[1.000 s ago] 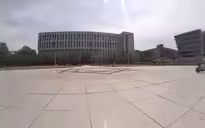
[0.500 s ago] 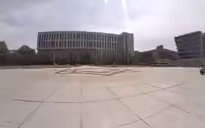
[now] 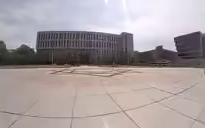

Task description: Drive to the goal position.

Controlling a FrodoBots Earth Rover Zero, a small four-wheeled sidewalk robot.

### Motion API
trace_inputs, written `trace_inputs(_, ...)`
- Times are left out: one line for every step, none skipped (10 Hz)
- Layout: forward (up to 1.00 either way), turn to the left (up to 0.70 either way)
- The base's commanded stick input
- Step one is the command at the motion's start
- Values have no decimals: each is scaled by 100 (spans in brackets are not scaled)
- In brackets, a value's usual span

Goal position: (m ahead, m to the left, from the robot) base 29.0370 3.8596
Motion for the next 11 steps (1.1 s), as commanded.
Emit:
trace_inputs(100, 0)
trace_inputs(100, 0)
trace_inputs(100, 0)
trace_inputs(100, 0)
trace_inputs(100, 0)
trace_inputs(100, 0)
trace_inputs(100, 0)
trace_inputs(100, 0)
trace_inputs(100, 0)
trace_inputs(100, 0)
trace_inputs(100, 0)
